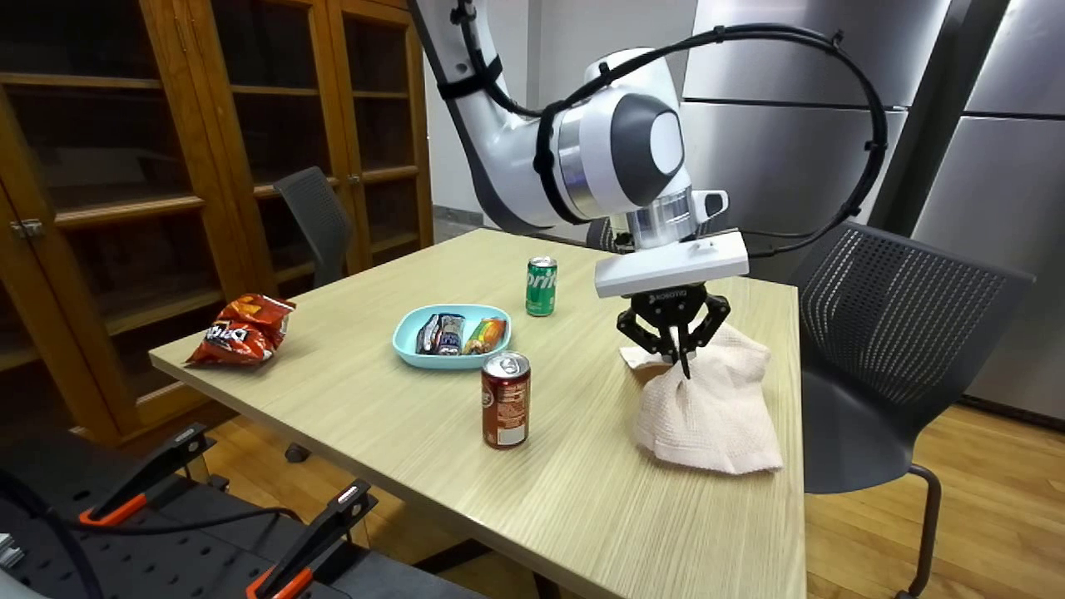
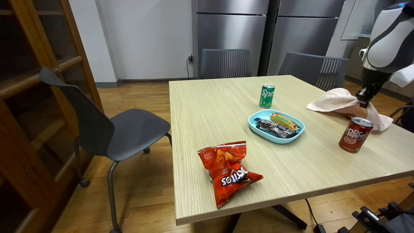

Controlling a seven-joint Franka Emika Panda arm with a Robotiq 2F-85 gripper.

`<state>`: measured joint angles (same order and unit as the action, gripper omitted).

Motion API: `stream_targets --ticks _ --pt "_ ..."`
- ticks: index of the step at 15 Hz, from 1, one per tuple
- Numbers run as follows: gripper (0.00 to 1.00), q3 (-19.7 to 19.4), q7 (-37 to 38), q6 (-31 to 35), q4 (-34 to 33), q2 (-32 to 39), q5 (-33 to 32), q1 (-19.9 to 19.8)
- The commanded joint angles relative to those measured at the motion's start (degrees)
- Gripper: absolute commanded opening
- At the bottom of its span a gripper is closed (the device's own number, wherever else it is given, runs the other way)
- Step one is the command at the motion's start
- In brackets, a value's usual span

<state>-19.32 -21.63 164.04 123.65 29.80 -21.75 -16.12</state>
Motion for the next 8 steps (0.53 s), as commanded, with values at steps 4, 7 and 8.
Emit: stream_targets --ticks 4,7,8 --pt "0.01 0.4 0.4 -0.9 3.3 -5.2 -2.2 1.6" --pt "0.01 1.0 0.7 -1.1 3.2 -5.5 -1.9 2.6" --pt "0.01 1.2 0.9 -1.3 3.1 -5.5 -1.9 3.1"
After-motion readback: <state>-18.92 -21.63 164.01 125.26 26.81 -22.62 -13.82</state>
